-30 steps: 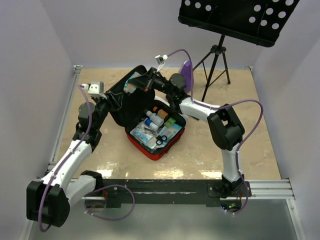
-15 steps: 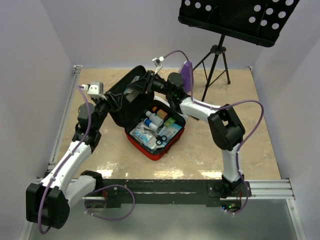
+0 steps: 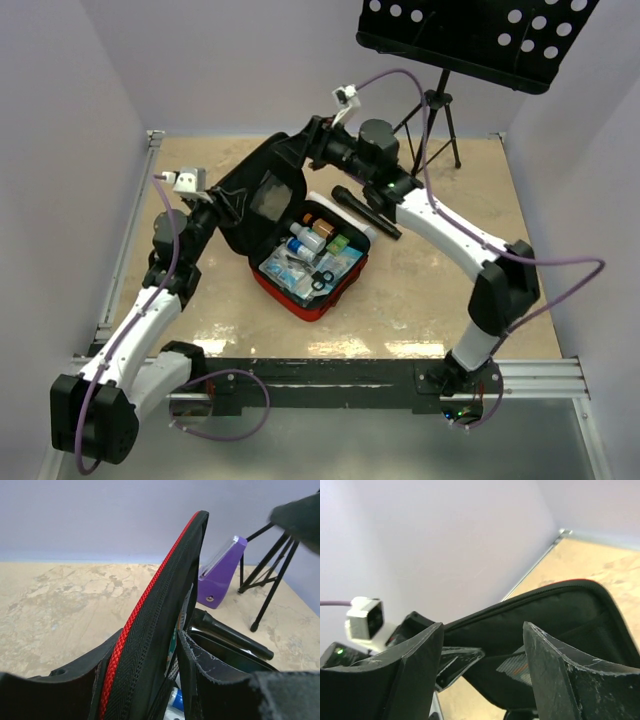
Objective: Organize the medicine kit
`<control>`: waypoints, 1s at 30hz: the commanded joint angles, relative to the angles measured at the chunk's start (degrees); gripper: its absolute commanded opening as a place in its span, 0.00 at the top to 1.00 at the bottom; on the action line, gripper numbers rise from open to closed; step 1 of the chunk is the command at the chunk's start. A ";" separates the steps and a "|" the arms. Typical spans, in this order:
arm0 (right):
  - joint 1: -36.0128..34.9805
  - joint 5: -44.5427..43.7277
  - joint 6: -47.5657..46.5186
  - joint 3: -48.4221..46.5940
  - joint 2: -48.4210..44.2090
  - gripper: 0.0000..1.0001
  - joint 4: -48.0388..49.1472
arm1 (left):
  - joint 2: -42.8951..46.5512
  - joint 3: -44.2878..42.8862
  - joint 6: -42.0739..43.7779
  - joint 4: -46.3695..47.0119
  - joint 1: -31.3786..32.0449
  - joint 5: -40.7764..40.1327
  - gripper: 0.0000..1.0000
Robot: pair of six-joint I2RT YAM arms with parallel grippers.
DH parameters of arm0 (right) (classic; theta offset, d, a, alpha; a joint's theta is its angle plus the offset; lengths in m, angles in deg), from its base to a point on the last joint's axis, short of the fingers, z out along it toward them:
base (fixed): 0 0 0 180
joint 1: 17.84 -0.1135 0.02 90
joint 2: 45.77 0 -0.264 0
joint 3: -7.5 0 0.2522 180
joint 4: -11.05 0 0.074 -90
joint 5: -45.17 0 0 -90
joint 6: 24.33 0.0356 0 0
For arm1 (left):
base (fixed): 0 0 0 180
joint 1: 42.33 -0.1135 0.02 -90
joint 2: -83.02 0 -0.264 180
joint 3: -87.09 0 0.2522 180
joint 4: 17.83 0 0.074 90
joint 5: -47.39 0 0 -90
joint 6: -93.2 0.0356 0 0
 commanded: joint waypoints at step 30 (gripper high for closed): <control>-0.07 -31.44 -3.95 46.94 -50.01 0.31 -18.77 | 15.91 3.08 -17.48 -24.37 3.57 5.38 0.02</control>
